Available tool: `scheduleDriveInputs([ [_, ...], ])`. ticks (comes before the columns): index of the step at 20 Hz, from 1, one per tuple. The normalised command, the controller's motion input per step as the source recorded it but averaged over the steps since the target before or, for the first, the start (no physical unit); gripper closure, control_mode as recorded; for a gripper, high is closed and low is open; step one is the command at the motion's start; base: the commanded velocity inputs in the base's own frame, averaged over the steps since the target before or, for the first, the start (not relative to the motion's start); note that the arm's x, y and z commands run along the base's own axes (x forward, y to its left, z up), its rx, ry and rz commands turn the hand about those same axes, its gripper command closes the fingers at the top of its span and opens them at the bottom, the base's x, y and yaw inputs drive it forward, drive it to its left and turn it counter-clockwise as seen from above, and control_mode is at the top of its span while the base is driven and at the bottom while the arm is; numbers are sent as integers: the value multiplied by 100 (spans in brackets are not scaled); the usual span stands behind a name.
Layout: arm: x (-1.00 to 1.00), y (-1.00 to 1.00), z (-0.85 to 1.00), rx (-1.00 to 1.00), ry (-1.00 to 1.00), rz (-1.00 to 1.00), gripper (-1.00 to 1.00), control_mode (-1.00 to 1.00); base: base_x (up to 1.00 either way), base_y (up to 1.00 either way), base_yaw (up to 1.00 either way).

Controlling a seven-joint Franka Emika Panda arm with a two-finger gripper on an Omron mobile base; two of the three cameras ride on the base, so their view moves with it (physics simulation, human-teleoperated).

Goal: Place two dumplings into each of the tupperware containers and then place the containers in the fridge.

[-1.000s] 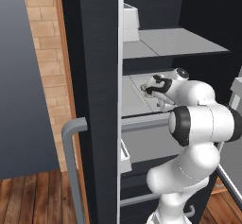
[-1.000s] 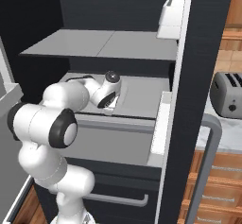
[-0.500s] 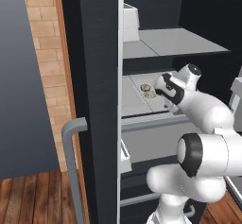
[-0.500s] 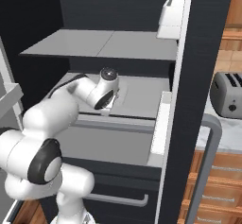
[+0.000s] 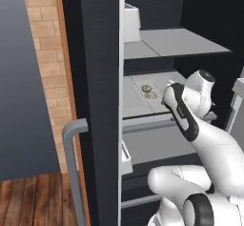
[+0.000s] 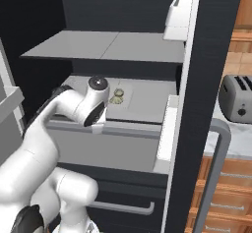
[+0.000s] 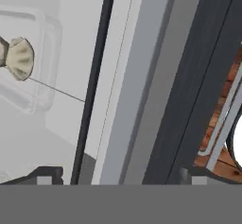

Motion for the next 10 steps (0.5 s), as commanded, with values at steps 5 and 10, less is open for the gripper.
scheduleDriveInputs([
  [5,-100,27,10,-17,1,58,-100,-100,0,0,0],
  [10,-89,52,15,-24,8,51,-100,-100,0,0,0],
])
